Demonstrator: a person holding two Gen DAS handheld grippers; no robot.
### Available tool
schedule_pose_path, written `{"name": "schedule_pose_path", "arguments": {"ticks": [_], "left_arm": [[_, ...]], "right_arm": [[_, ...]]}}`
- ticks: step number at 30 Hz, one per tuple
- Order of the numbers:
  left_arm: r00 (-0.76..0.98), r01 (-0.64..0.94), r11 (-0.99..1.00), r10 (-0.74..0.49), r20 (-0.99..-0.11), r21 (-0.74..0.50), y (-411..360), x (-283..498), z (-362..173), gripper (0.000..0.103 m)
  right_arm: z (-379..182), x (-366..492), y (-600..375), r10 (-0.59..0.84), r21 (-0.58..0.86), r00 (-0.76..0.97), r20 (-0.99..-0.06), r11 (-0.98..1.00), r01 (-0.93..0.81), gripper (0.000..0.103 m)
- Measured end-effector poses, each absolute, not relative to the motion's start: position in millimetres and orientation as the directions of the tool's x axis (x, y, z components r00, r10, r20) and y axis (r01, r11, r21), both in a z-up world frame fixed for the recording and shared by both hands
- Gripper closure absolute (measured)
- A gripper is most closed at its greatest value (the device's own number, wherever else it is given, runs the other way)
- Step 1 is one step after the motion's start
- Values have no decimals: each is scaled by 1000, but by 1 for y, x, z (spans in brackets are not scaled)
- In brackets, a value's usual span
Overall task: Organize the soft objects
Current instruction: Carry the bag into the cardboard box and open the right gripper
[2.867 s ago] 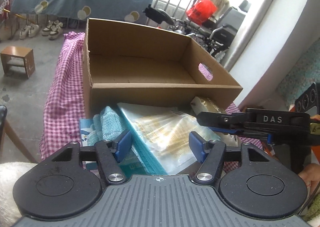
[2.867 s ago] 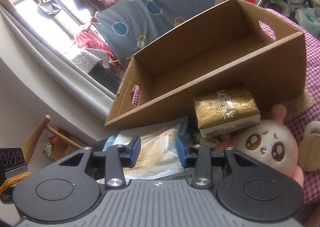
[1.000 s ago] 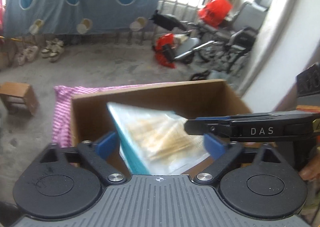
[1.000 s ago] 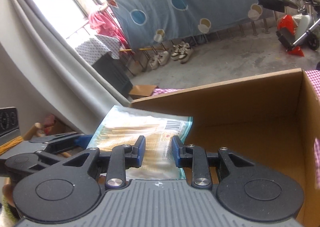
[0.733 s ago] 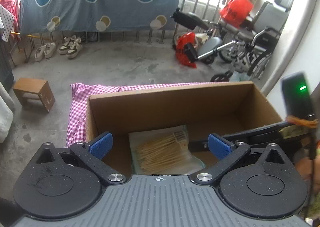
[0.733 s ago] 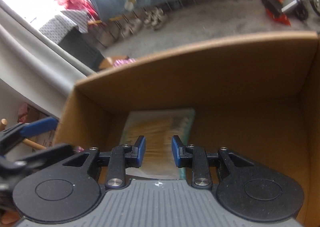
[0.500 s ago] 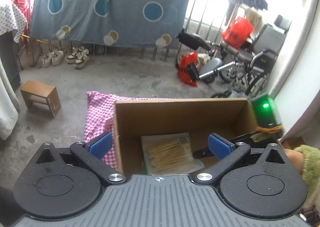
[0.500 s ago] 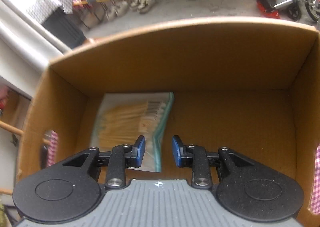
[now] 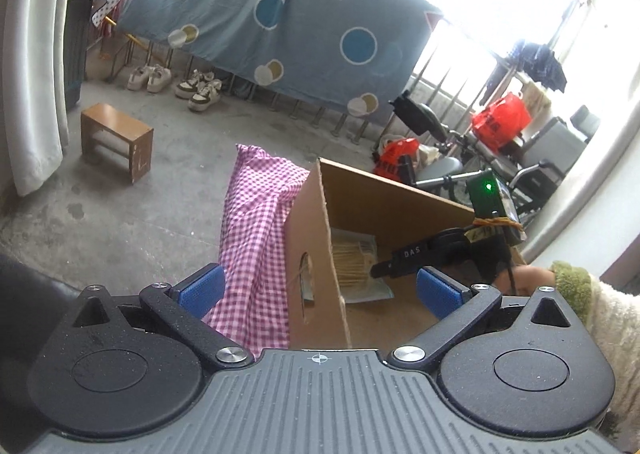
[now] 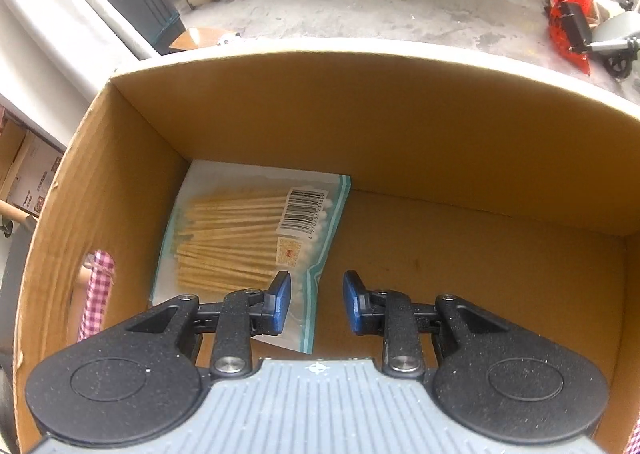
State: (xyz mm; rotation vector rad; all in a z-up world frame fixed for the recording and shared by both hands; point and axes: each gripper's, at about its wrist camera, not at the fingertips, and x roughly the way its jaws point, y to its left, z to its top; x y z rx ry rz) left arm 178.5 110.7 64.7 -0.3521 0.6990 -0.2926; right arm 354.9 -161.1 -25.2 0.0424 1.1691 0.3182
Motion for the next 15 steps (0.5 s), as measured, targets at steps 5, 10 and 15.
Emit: {"name": "schedule_pose_path", "arguments": {"ticks": [5,10,15], "left_arm": [[746,132,913,-349,-568,-387,116,167,62,1],[760,141,921,-335,-557,-362,117,147,69,1],[759,185,915,-364,-540,-358,116,120,73,1]], "right_arm": [[-27,355,-153,267,194,365,-892,955,-224,72],[-26,354,-140,244,159,379,-893,957,-243,71],[8,330,-148,244,150,428,-870,959,-241,70]]}}
